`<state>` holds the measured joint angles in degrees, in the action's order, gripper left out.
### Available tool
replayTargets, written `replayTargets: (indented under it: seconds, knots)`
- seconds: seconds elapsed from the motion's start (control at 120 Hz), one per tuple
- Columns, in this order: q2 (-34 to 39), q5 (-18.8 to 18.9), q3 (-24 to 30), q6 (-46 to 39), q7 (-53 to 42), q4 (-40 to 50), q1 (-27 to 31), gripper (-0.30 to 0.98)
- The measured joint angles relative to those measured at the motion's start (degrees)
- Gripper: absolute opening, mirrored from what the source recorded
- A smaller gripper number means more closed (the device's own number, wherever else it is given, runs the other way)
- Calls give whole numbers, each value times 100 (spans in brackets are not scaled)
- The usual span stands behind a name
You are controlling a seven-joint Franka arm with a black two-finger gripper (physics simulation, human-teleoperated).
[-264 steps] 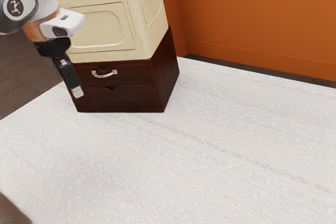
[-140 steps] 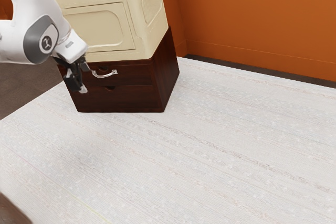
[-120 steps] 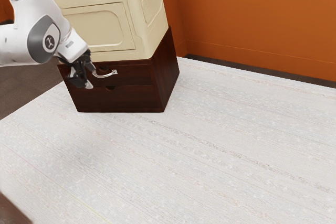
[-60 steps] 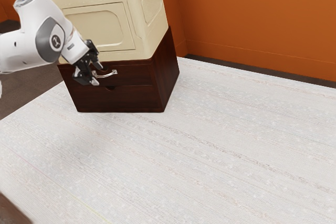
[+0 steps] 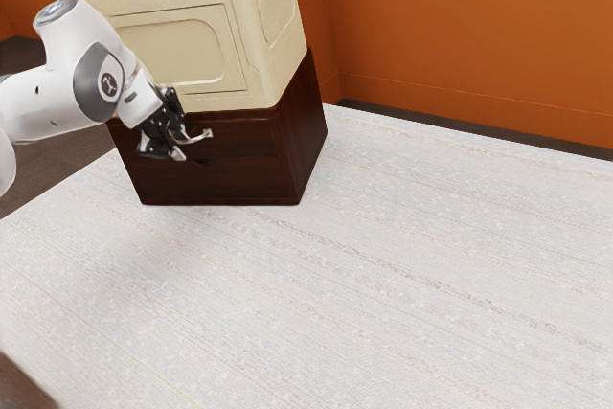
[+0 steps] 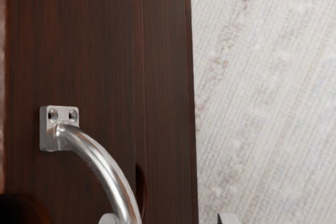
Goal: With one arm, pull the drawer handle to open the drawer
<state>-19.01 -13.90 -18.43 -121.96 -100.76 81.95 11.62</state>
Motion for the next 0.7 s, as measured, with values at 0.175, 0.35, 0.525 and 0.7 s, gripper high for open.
replayTargets:
  seconds: [0.175, 0.35, 0.525, 0.7]
  knots:
    - [129, -18, 13, -3, -111, 187, -23, -2]
    - [629, 13, 3, -30, -200, 806, -103, -7]
    - [1265, 140, -1, -224, -272, 1536, -180, -9]
    - [1739, 267, -14, -420, -338, 2185, -259, -10]
